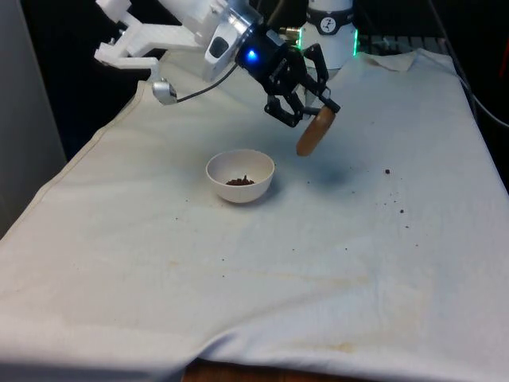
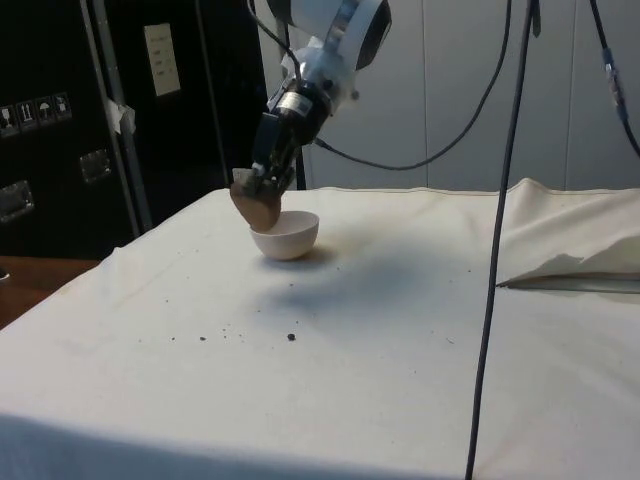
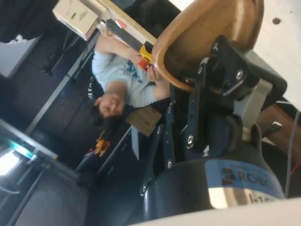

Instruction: Pour the coffee beans from the cup into the bowl.

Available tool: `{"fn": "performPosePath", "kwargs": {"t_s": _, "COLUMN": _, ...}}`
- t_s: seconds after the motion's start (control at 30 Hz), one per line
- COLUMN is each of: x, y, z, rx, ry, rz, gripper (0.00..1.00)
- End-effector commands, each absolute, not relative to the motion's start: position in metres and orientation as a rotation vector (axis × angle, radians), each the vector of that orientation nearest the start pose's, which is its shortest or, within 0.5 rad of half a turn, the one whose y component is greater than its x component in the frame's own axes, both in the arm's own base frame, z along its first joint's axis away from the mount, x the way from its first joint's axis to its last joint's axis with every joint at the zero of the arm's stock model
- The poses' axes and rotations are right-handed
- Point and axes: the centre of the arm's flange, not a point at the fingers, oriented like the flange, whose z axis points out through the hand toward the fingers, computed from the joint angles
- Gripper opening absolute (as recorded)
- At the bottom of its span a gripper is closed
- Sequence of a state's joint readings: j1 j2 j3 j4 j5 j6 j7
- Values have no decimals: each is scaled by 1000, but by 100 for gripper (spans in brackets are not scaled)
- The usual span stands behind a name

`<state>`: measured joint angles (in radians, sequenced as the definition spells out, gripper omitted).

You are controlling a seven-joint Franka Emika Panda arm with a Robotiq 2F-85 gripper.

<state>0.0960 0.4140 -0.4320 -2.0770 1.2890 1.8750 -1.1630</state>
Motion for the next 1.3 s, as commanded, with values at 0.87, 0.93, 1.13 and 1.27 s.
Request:
{"fn": "performPosePath", "kwargs": {"t_s": 0.87, "x": 557, "y": -62, "z": 239, "rx": -2349, "ry": -79, "rz": -283, "gripper": 5}}
{"fn": "performPosePath", "kwargs": {"t_s": 0.93, "x": 558, "y": -59, "z": 239, "rx": -2359, "ry": -83, "rz": -279, "gripper": 5}}
{"fn": "performPosePath", "kwargs": {"t_s": 1.13, "x": 560, "y": -50, "z": 240, "rx": -2386, "ry": -93, "rz": -267, "gripper": 5}}
{"fn": "performPosePath", "kwargs": {"t_s": 1.27, "x": 561, "y": -43, "z": 240, "rx": -2408, "ry": -102, "rz": -256, "gripper": 5}}
